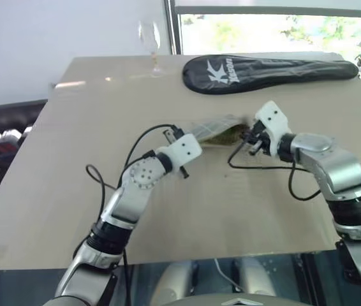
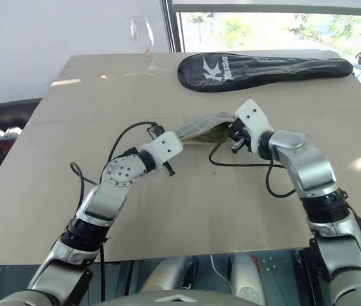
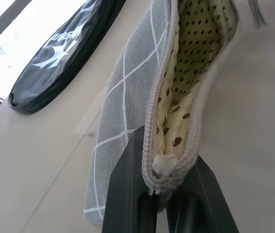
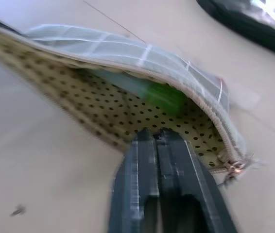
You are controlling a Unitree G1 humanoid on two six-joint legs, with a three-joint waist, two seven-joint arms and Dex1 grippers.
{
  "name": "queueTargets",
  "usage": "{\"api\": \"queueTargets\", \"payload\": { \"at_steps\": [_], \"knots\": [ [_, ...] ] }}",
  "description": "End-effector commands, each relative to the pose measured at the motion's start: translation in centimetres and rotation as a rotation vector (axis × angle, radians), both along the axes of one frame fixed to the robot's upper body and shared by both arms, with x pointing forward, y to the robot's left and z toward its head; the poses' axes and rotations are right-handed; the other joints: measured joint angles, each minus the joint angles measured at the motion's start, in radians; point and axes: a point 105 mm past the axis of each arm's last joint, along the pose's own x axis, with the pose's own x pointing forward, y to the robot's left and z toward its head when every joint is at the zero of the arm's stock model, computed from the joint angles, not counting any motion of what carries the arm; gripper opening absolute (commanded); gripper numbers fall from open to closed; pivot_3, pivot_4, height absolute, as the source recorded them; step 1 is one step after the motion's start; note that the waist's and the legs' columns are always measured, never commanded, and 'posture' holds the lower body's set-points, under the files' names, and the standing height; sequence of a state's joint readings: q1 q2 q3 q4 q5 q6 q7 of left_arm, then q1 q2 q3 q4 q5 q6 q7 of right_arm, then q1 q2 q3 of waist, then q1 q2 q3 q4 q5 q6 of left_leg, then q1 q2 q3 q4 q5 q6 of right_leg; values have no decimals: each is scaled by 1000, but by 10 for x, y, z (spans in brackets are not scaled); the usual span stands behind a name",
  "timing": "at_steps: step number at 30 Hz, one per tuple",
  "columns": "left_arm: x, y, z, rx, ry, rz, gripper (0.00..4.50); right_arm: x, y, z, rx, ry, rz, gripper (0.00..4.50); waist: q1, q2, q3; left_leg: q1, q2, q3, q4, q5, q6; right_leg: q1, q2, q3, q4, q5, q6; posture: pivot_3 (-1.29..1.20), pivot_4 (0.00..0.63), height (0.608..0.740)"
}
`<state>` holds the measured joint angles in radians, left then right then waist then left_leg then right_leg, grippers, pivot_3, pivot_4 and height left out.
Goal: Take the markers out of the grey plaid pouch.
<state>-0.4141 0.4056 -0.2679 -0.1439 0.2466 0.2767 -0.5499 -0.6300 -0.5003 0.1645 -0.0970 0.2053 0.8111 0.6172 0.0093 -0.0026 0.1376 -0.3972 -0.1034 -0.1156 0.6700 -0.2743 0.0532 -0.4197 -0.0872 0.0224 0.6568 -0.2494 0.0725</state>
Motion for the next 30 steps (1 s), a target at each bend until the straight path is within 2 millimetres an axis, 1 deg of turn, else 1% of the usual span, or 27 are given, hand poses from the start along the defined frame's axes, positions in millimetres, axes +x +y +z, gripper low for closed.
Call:
{"api": "queueTargets", "payload": {
  "at_steps": [1, 4, 8, 9, 10, 12, 13, 14, 15, 16, 21, 26, 30],
  "knots": [
    [-7, -5, 21, -44, -54, -38, 0, 6, 8, 7, -28, -55, 48, 33, -2, 0, 0, 0, 0, 0, 0, 0, 0, 0, 0, 0, 0, 0, 0, 0, 150, 740],
    [-10, -6, 22, -75, -33, -51, 0, 6, 16, 5, -51, -61, 88, 33, -12, 0, 0, 0, 0, 0, 0, 0, 0, 0, 0, 0, 0, 0, 0, 0, 150, 740],
    [-17, -11, 25, -149, 33, -98, 0, 6, 18, -2, -230, -110, 182, 33, -22, 0, 0, 0, 0, 0, 0, 0, 0, 0, 0, 0, 0, 0, 0, 0, 150, 740],
    [-20, -13, 24, -147, 41, -114, 0, 5, 18, -4, -259, -110, 202, 562, -22, 0, 0, 0, 0, 0, 0, 0, 0, 0, 0, 0, 0, 0, 0, 0, 150, 740],
    [-22, -14, 24, -149, 49, -125, 0, 5, 17, -4, -283, -116, 210, 879, -23, 0, 0, 0, 0, 0, 0, 0, 0, 0, 0, 0, 0, 0, 0, 0, 150, 740],
    [-25, -15, 25, -168, 71, -140, 0, 6, 16, -3, -329, -141, 215, 1771, -23, 0, 0, 0, 0, 0, 0, 0, 0, 0, 0, 0, 0, 0, 0, 0, 150, 740],
    [-26, -16, 25, -175, 80, -150, 0, 6, 16, -2, -344, -154, 216, 2296, -23, 0, 0, 0, 0, 0, 0, 0, 0, 0, 0, 0, 0, 0, 0, 0, 150, 740],
    [-28, -17, 26, -179, 89, -160, 0, 6, 16, -2, -356, -161, 220, 2572, -23, 0, 0, 0, 0, 0, 0, 0, 0, 0, 0, 0, 0, 0, 0, 0, 150, 740],
    [-29, -17, 26, -178, 95, -169, 0, 6, 16, -2, -366, -163, 225, 3222, -23, 0, 0, 0, 0, 0, 0, 0, 0, 0, 0, 0, 0, 0, 0, 0, 150, 740],
    [-30, -18, 25, -181, 105, -179, 0, 5, 16, -3, -389, -164, 237, 3342, -23, 0, 0, 0, 0, 0, 0, 0, 0, 0, 0, 0, 0, 0, 0, 0, 150, 740],
    [-42, -28, 24, -181, 156, -263, 0, 6, 16, -14, -535, -201, 303, 3342, -23, 0, 0, 0, 0, 0, 0, 0, 0, 0, 0, 0, 0, 0, 0, 0, 150, 740],
    [-48, -32, 22, -170, 182, -308, 0, 8, 21, -21, -609, -233, 365, 3342, -24, 0, 0, 0, 0, 0, 0, 0, 0, 0, 0, 0, 0, 0, 0, 0, 150, 740],
    [-53, -35, 23, -175, 204, -348, 0, 16, 26, -28, -662, -268, 411, 3342, -26, 0, 0, 0, 0, 0, 0, 0, 0, 0, 1, 1, 0, 0, 0, 0, 150, 740]
  ]
}}
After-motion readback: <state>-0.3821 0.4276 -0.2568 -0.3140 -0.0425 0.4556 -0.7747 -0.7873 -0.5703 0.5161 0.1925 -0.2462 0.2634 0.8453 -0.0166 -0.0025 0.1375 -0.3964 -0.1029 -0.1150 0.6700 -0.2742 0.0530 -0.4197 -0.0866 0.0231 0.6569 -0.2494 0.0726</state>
